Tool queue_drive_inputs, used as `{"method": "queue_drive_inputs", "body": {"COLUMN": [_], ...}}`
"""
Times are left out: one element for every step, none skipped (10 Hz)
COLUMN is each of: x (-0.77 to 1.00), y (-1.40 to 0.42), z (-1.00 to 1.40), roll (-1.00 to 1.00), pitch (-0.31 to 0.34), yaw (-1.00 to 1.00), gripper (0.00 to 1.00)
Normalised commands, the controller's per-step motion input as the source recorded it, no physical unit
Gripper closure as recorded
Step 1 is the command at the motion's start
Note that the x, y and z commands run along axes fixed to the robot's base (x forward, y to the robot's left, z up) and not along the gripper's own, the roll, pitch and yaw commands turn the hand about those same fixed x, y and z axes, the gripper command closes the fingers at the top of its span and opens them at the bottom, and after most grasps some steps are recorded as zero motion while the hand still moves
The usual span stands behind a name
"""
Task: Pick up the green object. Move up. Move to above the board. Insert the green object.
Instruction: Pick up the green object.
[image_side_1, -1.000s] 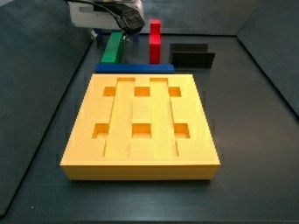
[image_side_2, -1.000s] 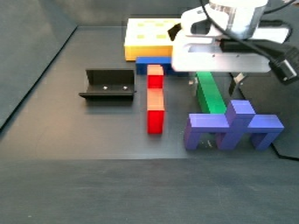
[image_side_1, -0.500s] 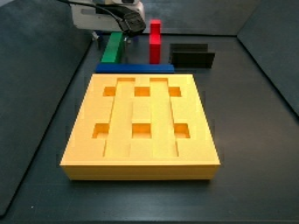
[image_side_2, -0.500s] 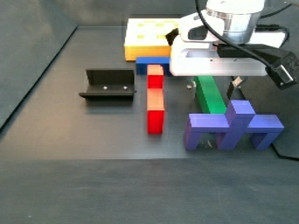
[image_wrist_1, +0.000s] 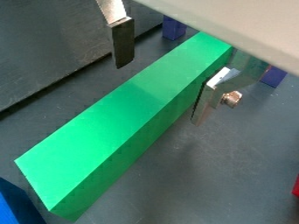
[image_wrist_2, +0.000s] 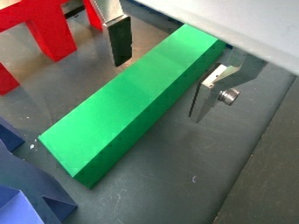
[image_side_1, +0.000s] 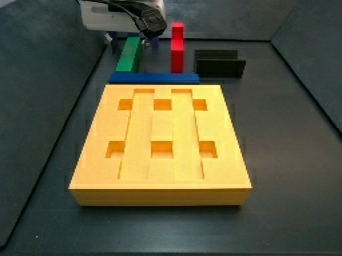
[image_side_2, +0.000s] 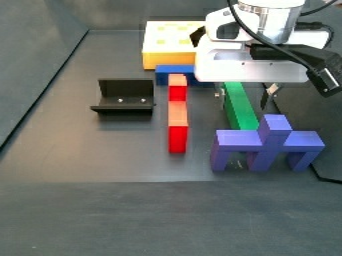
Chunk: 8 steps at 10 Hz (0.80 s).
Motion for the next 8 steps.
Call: {"method": "queue_drive_inputs", "body": {"x": [0.0, 0.0, 0.0, 0.0, 0.0, 0.0, 0.0, 0.0], "y": [0.0, 0.0, 0.0, 0.0, 0.0, 0.0, 0.0, 0.0], "z": [0.0, 0.0, 0.0, 0.0, 0.0, 0.0, 0.0, 0.0], "roll": [0.0, 0.0, 0.0, 0.0, 0.0, 0.0, 0.0, 0.0], "pitch": [0.0, 0.0, 0.0, 0.0, 0.0, 0.0, 0.0, 0.0], "yaw": [0.0, 0.0, 0.0, 0.0, 0.0, 0.0, 0.0, 0.0], "gripper": [1.0, 1.0, 1.0, 1.0, 1.0, 1.0, 1.0, 1.0]}}
